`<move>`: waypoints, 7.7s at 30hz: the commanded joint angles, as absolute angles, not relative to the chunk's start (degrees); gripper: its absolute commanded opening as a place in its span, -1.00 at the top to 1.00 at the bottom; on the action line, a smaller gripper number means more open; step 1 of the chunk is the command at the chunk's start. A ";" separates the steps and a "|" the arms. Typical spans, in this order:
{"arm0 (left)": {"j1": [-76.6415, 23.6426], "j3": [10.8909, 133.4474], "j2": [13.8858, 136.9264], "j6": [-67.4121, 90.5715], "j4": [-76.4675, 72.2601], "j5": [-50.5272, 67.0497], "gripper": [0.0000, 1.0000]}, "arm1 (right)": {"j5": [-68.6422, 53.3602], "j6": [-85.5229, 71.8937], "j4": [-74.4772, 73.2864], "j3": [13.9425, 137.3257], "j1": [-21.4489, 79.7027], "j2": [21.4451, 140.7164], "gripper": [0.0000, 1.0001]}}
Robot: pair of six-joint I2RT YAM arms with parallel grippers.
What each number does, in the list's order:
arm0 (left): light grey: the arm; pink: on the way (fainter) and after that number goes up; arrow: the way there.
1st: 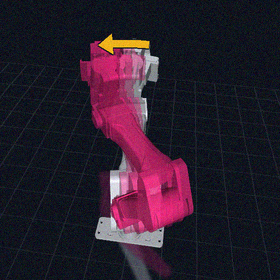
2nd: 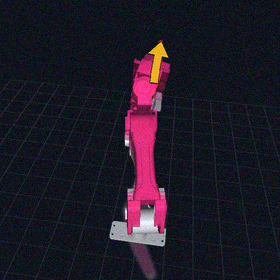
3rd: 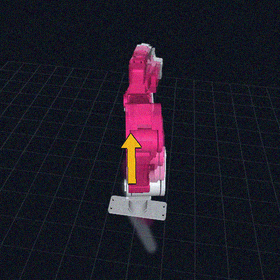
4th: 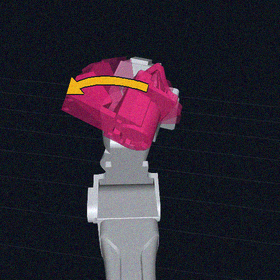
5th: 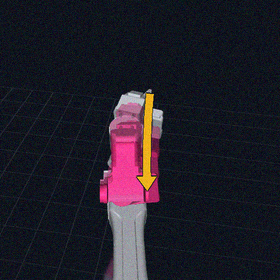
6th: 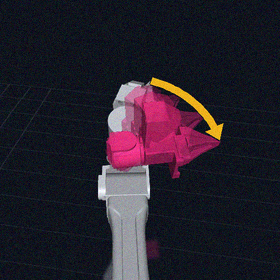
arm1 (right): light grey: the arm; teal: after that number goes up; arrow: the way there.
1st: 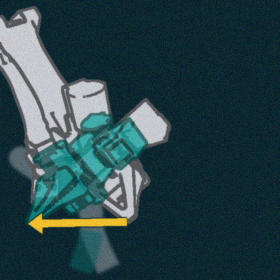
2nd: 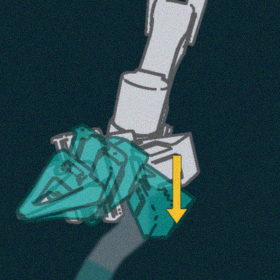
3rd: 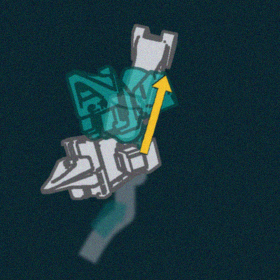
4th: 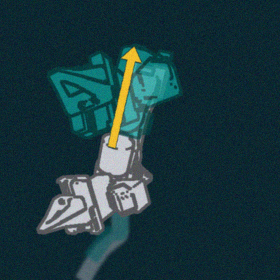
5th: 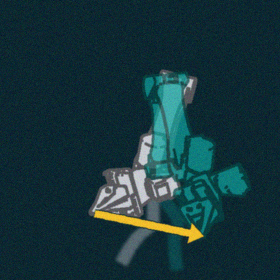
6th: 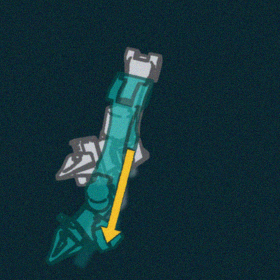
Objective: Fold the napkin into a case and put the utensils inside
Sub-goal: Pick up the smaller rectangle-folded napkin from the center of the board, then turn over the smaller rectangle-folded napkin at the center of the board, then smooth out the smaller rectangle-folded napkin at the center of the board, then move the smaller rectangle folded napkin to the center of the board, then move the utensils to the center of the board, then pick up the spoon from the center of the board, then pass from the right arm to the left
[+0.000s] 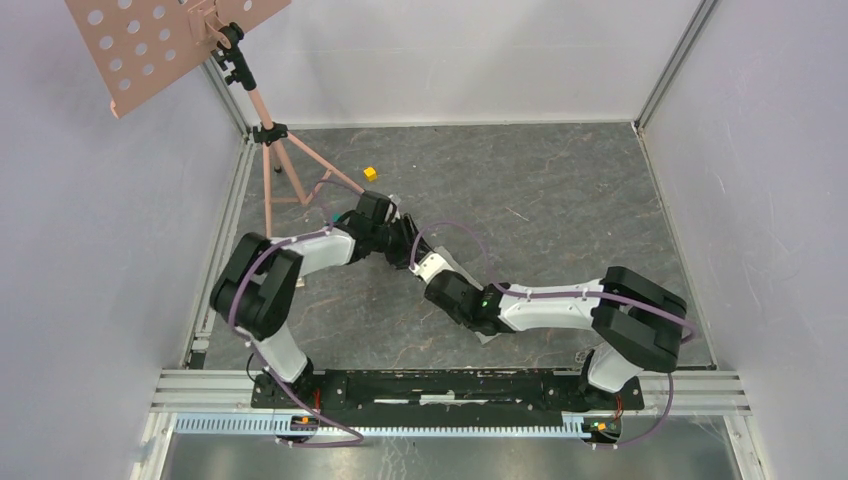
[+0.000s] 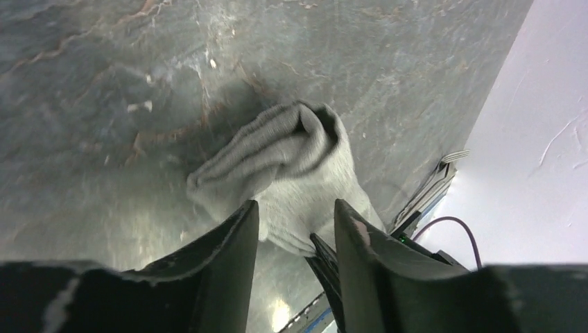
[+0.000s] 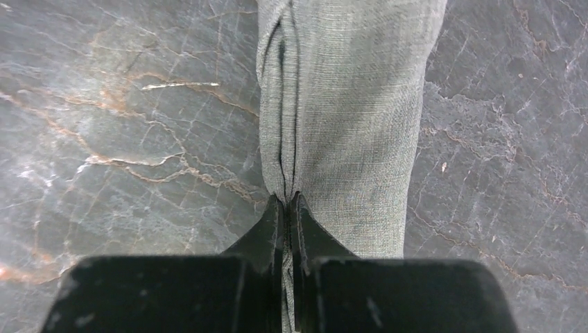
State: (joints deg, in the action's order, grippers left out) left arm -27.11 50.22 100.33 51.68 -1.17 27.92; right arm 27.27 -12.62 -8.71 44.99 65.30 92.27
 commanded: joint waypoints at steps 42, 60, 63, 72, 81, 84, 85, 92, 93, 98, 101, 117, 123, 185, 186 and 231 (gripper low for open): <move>-25.94 40.18 75.14 50.01 5.71 35.16 -0.34 | -21.51 -6.74 -20.78 48.84 33.30 81.07 -0.10; -25.94 48.23 91.60 40.10 9.70 16.95 -0.21 | -12.51 -18.81 -10.71 28.92 42.03 67.41 0.31; -25.95 50.81 86.53 38.92 13.60 17.06 -0.34 | -11.28 -19.06 -13.86 30.89 42.07 65.33 0.07; -25.93 52.73 74.18 36.77 22.74 20.61 -0.55 | -9.33 -21.94 -20.13 27.81 43.01 58.50 -0.29; -25.95 48.11 68.38 37.44 23.81 21.91 -0.58 | -8.79 -27.72 -9.31 21.73 44.80 59.39 -0.05; -25.97 47.72 66.66 37.66 24.34 21.92 -0.59 | -7.70 -30.90 -3.35 22.73 47.20 64.15 0.12; -25.97 47.82 66.20 37.66 24.66 21.88 -0.59 | -7.72 -32.26 -0.65 23.35 48.25 66.05 0.17; -25.91 50.87 60.62 35.95 30.64 17.97 -0.60 | -3.88 -41.01 7.58 33.39 57.09 77.52 -0.02; -25.85 51.42 59.56 35.33 31.90 17.33 -0.61 | -2.67 -40.57 6.39 34.39 57.49 76.83 -0.10; -25.90 53.03 55.27 33.47 34.77 16.46 -0.71 | 8.36 -35.94 -12.47 38.42 57.59 68.66 -0.63; -25.88 53.58 54.75 32.91 34.84 18.41 -0.74 | 17.25 -35.75 -24.81 38.33 56.79 60.94 -0.79; -25.84 53.00 51.01 35.19 32.43 30.02 -0.80 | 32.68 -46.42 -53.71 31.96 11.93 41.32 -0.74; -25.88 52.87 49.31 34.94 33.51 31.58 -0.81 | 30.26 -44.57 -54.42 29.91 -0.52 40.77 -0.65; -25.87 53.26 51.22 34.48 33.09 33.00 -0.81 | 10.32 -29.33 -22.39 34.78 4.31 70.67 -0.05; -25.88 53.18 51.02 34.57 33.29 33.05 -0.81 | 10.66 -30.49 -22.35 34.79 4.31 71.33 0.02; -49.04 58.56 96.93 55.47 -18.75 36.79 -0.32 | -17.29 -55.30 11.40 26.02 20.24 46.16 0.99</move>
